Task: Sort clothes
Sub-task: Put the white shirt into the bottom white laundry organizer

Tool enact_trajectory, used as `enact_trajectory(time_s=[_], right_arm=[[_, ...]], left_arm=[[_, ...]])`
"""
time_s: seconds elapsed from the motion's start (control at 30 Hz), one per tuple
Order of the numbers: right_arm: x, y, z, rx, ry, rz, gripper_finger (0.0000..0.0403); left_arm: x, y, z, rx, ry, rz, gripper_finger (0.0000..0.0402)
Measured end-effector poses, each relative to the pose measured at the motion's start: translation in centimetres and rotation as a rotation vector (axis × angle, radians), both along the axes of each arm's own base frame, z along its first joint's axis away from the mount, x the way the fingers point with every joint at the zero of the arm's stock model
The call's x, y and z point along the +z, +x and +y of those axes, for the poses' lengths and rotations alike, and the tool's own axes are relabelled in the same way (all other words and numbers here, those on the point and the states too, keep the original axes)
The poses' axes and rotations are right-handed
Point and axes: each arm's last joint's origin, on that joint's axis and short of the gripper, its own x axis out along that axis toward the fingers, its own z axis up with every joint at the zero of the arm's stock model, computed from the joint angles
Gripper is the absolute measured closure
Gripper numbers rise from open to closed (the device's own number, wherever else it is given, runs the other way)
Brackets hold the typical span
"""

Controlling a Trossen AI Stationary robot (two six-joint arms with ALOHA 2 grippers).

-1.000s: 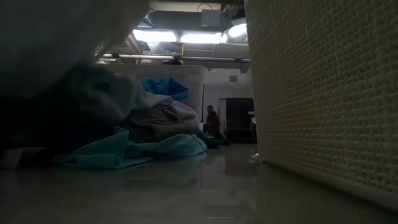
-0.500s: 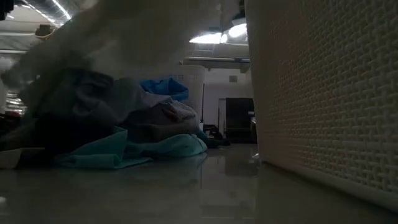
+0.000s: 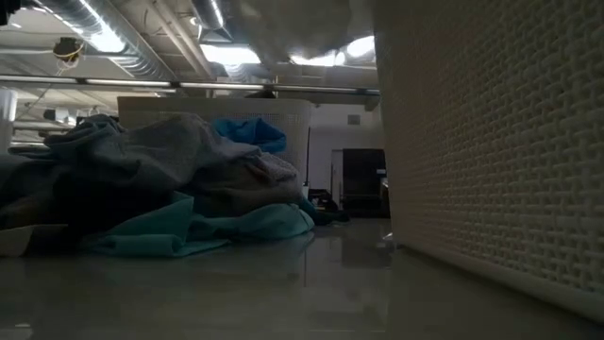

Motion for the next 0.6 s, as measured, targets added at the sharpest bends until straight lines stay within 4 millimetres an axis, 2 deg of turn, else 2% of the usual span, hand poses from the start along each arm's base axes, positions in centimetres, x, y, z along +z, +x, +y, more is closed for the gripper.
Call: enact_trajectory(time_s=[0.13,0.37,0.5,0.6], right_arm=[[0.3,-2.2,0.0,0.061,0.072,0.02,0.0315],[-0.2,-4.5,1.3,0.086,0.122,0.097,0.0315],[-0.2,-6.5,1.7,0.059,0.146,0.122,0.0315],[-1.2,-7.6,2.3,0.003,0.142,0.199,0.0315]], left_arm=[[-0.2,0.3,-0.3,0.0,0.012,0.01,0.0222],[-0.5,0.5,-0.6,0.0,0.022,0.021,0.0222],[-0.5,0.5,-0.7,0.0,0.025,0.021,0.0222],[-0.5,0.5,-0.6,0.003,0.025,0.018,0.0222]])
